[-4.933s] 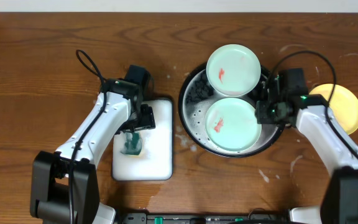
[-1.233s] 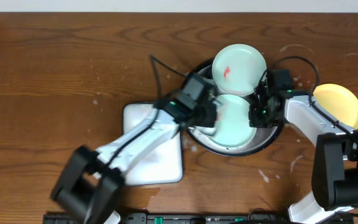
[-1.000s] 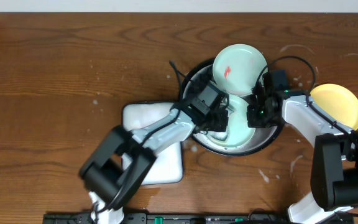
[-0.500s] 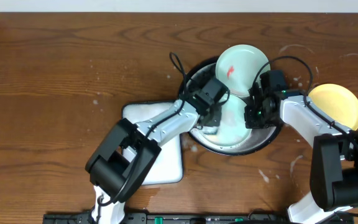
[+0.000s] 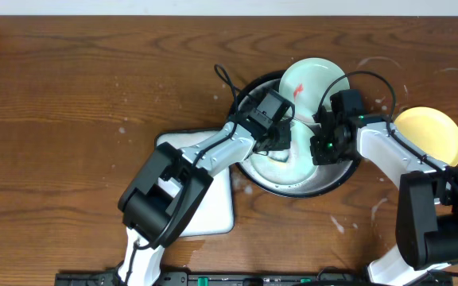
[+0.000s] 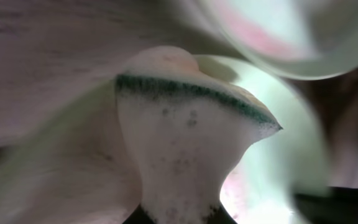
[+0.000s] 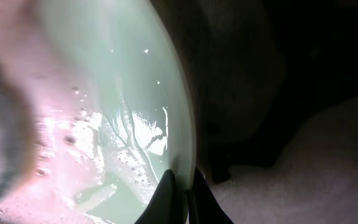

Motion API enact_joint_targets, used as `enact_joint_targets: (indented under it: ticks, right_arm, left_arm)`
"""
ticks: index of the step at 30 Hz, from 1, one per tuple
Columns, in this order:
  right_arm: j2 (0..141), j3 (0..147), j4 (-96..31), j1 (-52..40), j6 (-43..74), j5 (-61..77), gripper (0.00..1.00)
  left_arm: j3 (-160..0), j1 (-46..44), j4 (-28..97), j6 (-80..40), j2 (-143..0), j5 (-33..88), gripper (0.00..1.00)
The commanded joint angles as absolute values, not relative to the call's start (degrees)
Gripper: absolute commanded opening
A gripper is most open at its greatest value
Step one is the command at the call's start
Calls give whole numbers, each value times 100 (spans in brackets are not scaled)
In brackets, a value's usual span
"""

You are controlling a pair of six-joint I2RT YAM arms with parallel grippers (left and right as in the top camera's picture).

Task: Clean dirty plates on tray and stack at the side
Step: 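Scrub the pale green plate with the sponge in the left gripper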

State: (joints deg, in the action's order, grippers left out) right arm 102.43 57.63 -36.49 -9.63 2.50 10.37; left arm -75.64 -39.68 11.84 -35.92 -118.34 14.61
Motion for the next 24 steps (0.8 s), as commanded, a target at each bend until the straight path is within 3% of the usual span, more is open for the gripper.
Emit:
enact_joint_targets:
  ticks: [1,7,17,24]
  right_arm:
    - [10604,5527,-3688,-1061,-141,604,1]
    - [10604,5527,-3693,-1061,-139,604,1]
    - [10604,5527,-3739,-1061,-137,604,1]
    - [10604,5527,-3817,-1061,-137,604,1]
  left_arm:
    - [-7487,-4104,963,-4504,-12256,2661,9]
    - [-7487,-4174,1033,-4379,-12368,2471,10]
    - [-7494,-3363,1653,-2532,-12296,-788,8]
    - [-7494,-3450,1922,-1586,-12088,-1743,8]
